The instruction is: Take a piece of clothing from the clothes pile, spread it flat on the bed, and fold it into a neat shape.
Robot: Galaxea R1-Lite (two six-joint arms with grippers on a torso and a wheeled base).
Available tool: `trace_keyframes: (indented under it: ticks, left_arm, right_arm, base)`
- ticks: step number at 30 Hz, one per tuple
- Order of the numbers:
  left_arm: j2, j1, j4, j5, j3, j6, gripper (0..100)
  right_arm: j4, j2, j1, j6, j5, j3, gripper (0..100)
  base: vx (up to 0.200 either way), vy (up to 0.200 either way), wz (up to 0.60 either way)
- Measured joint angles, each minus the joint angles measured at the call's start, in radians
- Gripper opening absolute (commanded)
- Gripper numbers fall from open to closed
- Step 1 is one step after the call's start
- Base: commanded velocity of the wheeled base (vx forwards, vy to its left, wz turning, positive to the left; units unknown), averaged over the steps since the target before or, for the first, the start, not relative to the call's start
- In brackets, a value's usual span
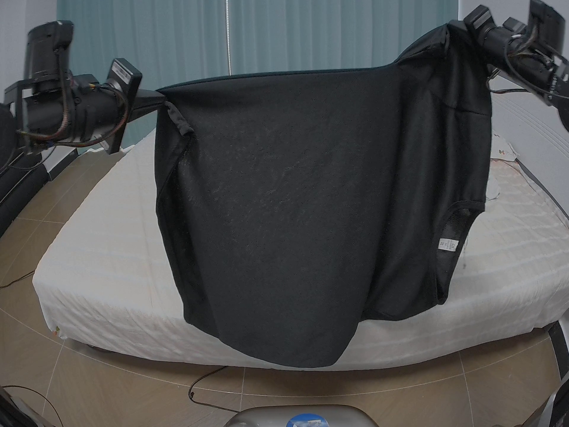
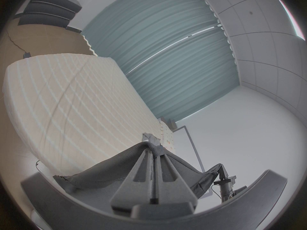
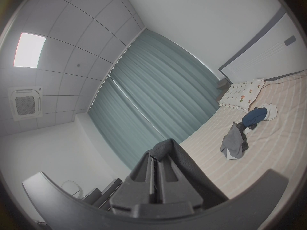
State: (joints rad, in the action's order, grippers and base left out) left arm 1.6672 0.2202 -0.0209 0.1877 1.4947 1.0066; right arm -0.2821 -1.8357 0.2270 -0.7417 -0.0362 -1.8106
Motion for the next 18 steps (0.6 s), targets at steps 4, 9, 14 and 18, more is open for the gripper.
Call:
trace_keyframes:
  ticks: [4,9,14,18]
  left_arm:
    - [0.117,-0.016,-0.003,-0.001,0.086,0.018,0]
    - [0.236,-0.032,-0.003,-0.001,0.137,0.026,0]
    - [0.335,-0.036,-0.003,-0.001,0.153,0.026,0]
    - [0.411,-0.038,-0.001,0.0,0.173,0.027,0]
  right_arm:
    - [-0.025,-0.113,-0.013,-0.001,-0.015,-0.089,0]
    - [-0.05,-0.214,-0.018,-0.003,-0.025,-0.128,0]
    - [-0.088,-0.301,-0.018,-0.016,-0.028,-0.101,0]
    - [-0.12,-0.368,-0.013,-0.021,-0.03,-0.057,0]
  base:
    - [0.2,0.0,0.0]
    - [0.12,0.0,0.0]
    - [0.0,0.0,0.0]
    - [0.0,0.0,0.0]
